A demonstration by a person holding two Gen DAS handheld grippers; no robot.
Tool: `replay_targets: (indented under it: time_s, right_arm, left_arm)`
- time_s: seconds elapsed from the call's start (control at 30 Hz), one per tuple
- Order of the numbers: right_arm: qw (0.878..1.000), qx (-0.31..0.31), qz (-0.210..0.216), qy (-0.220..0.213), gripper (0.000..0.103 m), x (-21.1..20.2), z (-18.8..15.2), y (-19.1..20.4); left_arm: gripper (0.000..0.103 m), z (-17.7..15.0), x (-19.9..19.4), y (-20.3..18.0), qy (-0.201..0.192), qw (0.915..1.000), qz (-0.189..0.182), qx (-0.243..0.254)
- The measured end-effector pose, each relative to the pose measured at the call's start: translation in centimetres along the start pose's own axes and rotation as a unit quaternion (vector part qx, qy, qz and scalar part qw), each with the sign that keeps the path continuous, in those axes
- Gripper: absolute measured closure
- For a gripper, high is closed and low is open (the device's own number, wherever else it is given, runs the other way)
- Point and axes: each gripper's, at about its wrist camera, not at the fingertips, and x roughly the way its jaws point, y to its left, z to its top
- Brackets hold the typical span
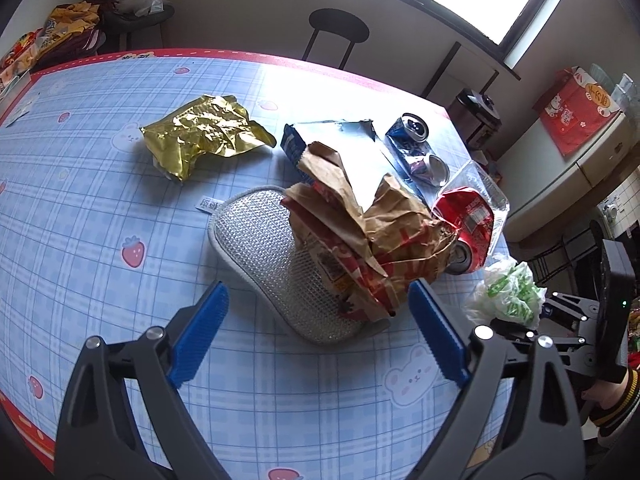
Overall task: Collect trash
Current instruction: 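Grasp the green-printed plastic bag with the right tool while the left grasps the brown paper bag, then carry the brown paper bag over the bin and release it with the left tool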
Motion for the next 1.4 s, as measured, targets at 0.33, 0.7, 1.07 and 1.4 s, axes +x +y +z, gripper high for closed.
replay_targets:
  time_s: [0.33,0.7,1.07,1.4]
  right_arm:
    - [0.998,0.048,0.029,-0.014,0.067,-1.1,-1.4,0.2]
    - [0.998,0.062,0.028,-0.018,0.067,-1.4,-1.8,-0.5]
    - [0.997,0.065,0.037,-0.021,0.067,-1.7,-2.1,-0.7]
    - [0.994,0.086,0.056,-0.040,0.067,-3.1,-2.9,-1.2]
  left_arm:
    - [0.014,1.9,3.0,-0.2,-0.011,0.9948,-0.065,-0.078]
    - [0.042,1.3,5.4,1.1,0.006,0.9877,-0.072,-0.139]
    - [0.061,1.1,5.1,1.7,0.012,0.9860,-0.102,-0.132]
    - [0.063,0.1,0.4,1.1,0.002,0.9936,-0.085,-0.074]
